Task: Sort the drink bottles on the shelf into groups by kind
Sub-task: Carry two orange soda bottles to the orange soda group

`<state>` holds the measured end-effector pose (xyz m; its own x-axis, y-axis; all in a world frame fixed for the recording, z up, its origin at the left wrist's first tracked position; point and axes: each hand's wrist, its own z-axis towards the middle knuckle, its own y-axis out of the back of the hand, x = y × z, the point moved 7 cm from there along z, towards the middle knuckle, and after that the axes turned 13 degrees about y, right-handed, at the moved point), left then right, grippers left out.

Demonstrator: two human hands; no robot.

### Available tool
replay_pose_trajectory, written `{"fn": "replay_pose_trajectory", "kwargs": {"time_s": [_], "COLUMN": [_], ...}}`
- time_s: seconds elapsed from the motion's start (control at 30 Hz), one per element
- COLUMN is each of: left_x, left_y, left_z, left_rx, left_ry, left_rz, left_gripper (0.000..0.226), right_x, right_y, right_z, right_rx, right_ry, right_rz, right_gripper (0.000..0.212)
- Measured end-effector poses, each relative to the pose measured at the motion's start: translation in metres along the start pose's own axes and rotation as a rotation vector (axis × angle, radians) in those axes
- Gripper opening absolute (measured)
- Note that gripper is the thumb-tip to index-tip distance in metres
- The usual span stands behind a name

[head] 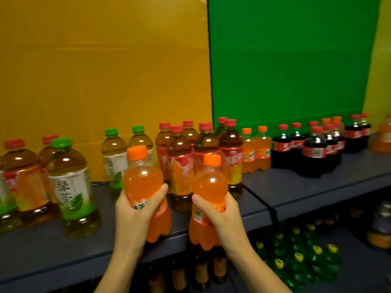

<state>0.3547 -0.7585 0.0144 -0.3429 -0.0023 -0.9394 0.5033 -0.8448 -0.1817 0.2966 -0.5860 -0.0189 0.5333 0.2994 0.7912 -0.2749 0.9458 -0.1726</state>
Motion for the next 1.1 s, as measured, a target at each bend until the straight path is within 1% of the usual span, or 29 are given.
{"fn": "replay_pose_trajectory", "kwargs": {"time_s": [0.1,0.2,0.3,0.47,0.57,0.67,0.8,0.93,1.1], "left_x": [0.000,0.004,0.013,0.036,0.048,0.056,0.068,0.084,0.104], "left_y": [-0.050,-0.107,-0.169,-0.269,-0.328,-0.386,-0.454,-0.522,-0.610], "left_z": [-0.019,-0.040,-0.064,-0.106,-0.130,-0.148,-0.158,-0.157,-0.142], "left_rx": [0.074,0.143,0.214,0.323,0.398,0.478,0.532,0.581,0.616], "left_ry": [0.012,0.027,0.048,0.096,0.119,0.134,0.162,0.164,0.155], "left_rz": [-0.034,-0.064,-0.084,-0.112,-0.109,-0.078,-0.057,-0.047,-0.044], "left_gripper": [0.058,0.058,0.053,0.056,0.050,0.043,0.036,0.039,0.044], "right_x": [0.020,0.036,0.052,0.081,0.097,0.112,0.125,0.129,0.118], "right_y": [0.059,0.126,0.197,0.314,0.374,0.426,0.489,0.548,0.623], "right_z": [-0.004,-0.010,-0.018,-0.036,-0.045,-0.049,-0.045,-0.031,0.010], "right_rx": [-0.043,-0.123,-0.185,-0.266,-0.326,-0.385,-0.446,-0.500,-0.542], "right_ry": [0.029,0.043,0.033,0.019,0.005,0.000,0.022,0.047,0.094], "right_rz": [-0.059,-0.120,-0.175,-0.255,-0.291,-0.321,-0.360,-0.391,-0.450], "right_gripper": [0.056,0.053,0.051,0.047,0.043,0.042,0.037,0.034,0.040]}}
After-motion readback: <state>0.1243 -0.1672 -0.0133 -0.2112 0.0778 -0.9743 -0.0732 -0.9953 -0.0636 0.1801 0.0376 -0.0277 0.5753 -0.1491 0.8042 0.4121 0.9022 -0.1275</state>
